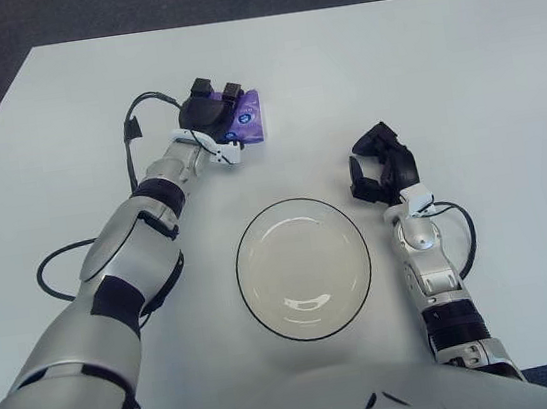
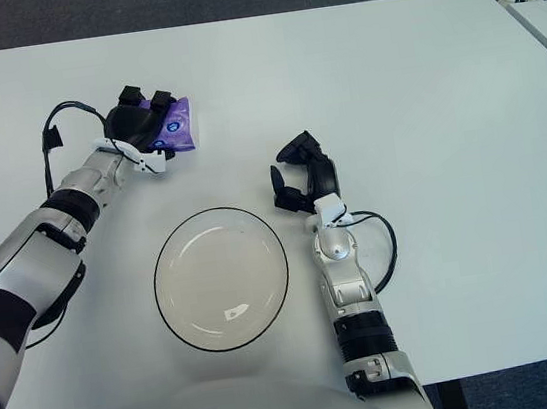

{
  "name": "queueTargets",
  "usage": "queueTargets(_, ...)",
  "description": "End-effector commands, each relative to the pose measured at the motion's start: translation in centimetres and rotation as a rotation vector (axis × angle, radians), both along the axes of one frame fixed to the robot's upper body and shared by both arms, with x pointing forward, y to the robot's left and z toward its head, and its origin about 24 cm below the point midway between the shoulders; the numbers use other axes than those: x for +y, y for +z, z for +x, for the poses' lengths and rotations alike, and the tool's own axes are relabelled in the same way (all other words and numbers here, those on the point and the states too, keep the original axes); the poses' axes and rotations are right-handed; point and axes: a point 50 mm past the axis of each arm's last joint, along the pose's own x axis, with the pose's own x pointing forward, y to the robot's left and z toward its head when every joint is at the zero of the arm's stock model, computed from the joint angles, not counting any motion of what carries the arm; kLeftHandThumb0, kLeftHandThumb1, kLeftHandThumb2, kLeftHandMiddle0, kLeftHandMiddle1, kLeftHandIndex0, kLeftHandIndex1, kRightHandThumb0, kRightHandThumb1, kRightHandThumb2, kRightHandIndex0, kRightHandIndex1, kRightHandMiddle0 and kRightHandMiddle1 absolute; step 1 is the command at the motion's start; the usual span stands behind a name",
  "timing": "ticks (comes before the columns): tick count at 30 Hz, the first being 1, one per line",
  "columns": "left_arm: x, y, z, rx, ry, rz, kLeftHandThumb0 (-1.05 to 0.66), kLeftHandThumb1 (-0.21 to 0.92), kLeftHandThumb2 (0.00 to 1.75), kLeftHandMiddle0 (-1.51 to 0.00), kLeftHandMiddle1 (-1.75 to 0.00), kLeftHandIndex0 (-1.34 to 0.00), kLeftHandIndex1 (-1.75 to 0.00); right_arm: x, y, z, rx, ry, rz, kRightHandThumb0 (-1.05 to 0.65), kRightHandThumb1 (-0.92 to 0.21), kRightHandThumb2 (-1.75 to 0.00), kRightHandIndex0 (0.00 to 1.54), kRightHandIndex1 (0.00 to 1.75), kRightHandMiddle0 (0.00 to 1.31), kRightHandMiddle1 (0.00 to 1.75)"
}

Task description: Put the tissue paper into the plate.

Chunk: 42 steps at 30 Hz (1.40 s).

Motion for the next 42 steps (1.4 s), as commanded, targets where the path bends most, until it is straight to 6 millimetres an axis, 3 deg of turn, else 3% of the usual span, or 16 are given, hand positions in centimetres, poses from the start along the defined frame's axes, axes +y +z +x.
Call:
queueTargets(1, 1.3, -6.8, -3.4, 0.253, 0.028, 0.052, -0.51, 0.21, 1.43, -1.14, -1.75, -0.68, -1.75, -1.3, -5.9, -3.1, 0.297, -0.05, 0.007, -0.43, -0.48, -1.12, 0.76, 1.57, 0.48, 1.75)
queueTargets(8, 1.5, -6.8, -3.3, 0.334, 0.055, -0.049, -0.51, 0.21, 1.45, -1.26, -1.75, -0.69, -1.75, -1.2, -5.9, -3.1, 0.306, -0.045, 0.004, -0.43, -0.47, -1.14, 0.77, 1.55, 0.49, 1.75)
queueTargets(23, 2.5, -5.5, -2.4, 0.451, 0.142, -0.331, -0.51, 0.2, 1.46, -1.28, -1.75, -0.7, -1.75, -1.0, -5.8, -3.1, 0.325, -0.062, 0.007, -0.43, -0.49, -1.11, 0.74, 1.59, 0.47, 1.75)
queueTargets(33, 3.6, -0.8, -0.5, 0.445, 0.107, -0.69, -0.53, 0.17, 1.5, -1.32, -1.75, -0.73, -1.75, -0.8, -5.8, -3.1, 0.331, -0.068, 0.001, -0.42, -0.5, -1.09, 0.73, 1.58, 0.46, 1.75)
queueTargets(42, 3.9, 2.9, -0.4, 0.332, -0.027, -0.881, -0.53, 0.16, 1.51, -1.34, -1.75, -0.74, -1.75, -0.8, -5.9, -3.0, 0.337, -0.065, 0.01, -0.42, -0.52, -1.07, 0.71, 1.6, 0.45, 1.75)
